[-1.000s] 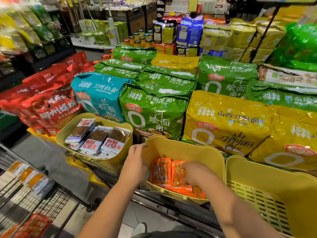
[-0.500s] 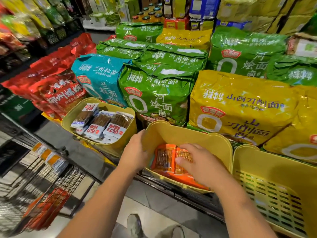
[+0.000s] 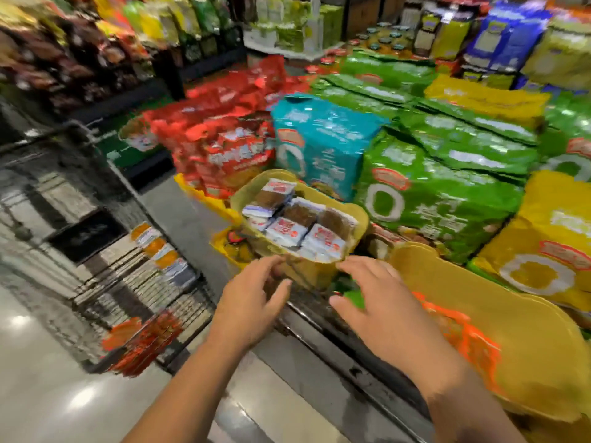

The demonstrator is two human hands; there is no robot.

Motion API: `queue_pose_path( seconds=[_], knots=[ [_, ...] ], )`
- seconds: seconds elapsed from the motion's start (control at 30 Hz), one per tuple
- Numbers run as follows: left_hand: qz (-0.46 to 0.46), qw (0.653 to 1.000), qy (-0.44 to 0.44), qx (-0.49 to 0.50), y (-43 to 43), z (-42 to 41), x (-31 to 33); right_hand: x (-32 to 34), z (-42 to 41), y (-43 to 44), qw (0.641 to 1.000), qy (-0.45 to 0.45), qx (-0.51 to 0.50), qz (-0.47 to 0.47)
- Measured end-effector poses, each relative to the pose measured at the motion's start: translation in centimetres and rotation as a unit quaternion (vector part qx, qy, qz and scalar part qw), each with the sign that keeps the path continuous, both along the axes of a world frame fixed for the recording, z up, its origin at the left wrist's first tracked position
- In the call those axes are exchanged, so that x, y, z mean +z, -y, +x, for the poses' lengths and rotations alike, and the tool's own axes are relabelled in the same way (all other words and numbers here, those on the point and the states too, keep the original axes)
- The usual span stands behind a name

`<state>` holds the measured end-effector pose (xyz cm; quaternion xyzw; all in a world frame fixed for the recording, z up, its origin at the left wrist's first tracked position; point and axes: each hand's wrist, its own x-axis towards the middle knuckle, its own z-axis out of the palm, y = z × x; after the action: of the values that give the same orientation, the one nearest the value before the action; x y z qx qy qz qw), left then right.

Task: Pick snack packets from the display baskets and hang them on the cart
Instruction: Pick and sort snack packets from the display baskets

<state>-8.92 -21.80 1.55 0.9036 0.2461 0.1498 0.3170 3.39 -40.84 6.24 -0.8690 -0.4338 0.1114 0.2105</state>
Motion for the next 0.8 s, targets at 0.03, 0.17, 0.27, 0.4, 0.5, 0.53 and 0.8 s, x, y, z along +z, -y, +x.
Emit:
queue_pose_path(
  seconds=[0.03,0.17,0.27,0.4,0.5,0.53,0.8],
  knots=[
    [0.004,1.000,-0.001,0.022,-2.4,-2.6,-0.3,0.0,-1.4,-2.8,1.000,0.005,0.018,-0.004],
    [0.001,0.994,-0.042,0.097,-10.8,-11.3,-2.1,-0.5,-6.7,-11.9,0.997,0.001,0.079,-0.019],
    [-0.015,0.980,-0.096,0.174,-17.4,-17.9,-4.4,-1.3,-11.2,-19.0,0.990,-0.007,0.130,-0.047],
    [-0.047,0.950,-0.141,0.275,-23.6,-26.1,-6.8,-3.5,-16.6,-27.5,0.981,-0.016,0.171,-0.090],
    [-0.066,0.933,-0.162,0.314,-26.0,-30.2,-7.6,-5.4,-19.3,-31.7,0.971,-0.028,0.203,-0.119],
    [-0.076,0.928,-0.158,0.329,-26.7,-31.3,-8.0,-5.8,-20.2,-33.1,0.968,-0.027,0.213,-0.131],
    [-0.146,0.889,-0.143,0.410,-30.5,-34.0,-11.9,-8.8,-22.3,-40.4,0.941,-0.029,0.267,-0.207]
  ],
)
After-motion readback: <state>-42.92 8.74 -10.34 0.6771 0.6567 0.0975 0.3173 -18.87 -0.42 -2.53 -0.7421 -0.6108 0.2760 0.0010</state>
